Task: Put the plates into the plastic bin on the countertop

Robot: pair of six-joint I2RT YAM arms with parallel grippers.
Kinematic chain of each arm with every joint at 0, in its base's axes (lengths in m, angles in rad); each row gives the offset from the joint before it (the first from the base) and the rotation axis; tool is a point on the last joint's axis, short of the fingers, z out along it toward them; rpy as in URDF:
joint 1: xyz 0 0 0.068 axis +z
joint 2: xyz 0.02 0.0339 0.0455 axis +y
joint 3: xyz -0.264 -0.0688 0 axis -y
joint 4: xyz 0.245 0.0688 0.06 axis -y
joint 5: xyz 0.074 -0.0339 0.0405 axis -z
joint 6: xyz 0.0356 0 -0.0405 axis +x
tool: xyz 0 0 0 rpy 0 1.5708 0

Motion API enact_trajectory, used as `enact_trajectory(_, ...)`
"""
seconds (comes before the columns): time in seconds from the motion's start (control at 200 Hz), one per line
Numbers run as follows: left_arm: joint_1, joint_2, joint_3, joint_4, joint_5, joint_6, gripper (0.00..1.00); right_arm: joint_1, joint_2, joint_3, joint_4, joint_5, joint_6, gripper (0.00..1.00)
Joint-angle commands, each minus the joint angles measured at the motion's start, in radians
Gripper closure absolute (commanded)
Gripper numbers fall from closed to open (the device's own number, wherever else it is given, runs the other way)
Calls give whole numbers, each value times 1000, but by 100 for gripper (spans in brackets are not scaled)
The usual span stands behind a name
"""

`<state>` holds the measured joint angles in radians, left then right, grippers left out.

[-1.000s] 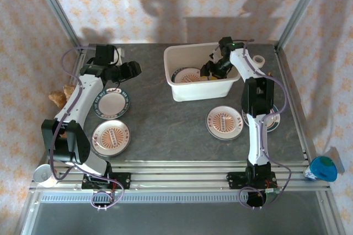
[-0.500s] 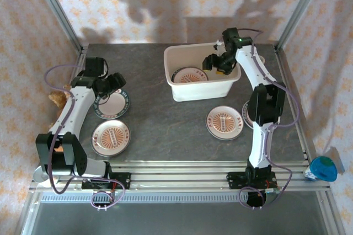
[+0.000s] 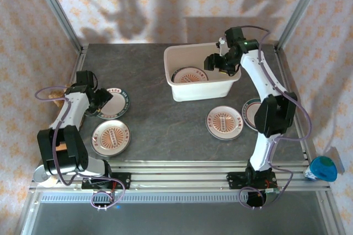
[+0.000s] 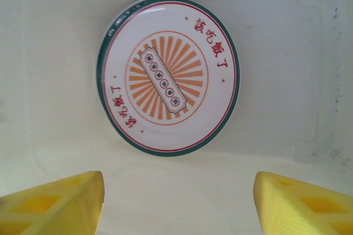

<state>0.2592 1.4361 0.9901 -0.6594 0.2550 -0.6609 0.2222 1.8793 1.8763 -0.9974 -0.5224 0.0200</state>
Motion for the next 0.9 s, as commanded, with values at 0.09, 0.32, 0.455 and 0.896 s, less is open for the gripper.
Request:
enact_trajectory(0.09,40,57,-18,14,-57,11,27,5,-73,-55,39,11,12,28)
enact_trajectory(0.32,43,137,-5,17,-94,35,27,6,-79,-53,52,8,21,28)
enact_trajectory(0.455,46,174,5,15,-106,39,26,6,-73,-42,47,8,24,28)
enact_trajectory(0.896,45,245,27,19,-123,56,26,5,-63,-43,55,26,29,28)
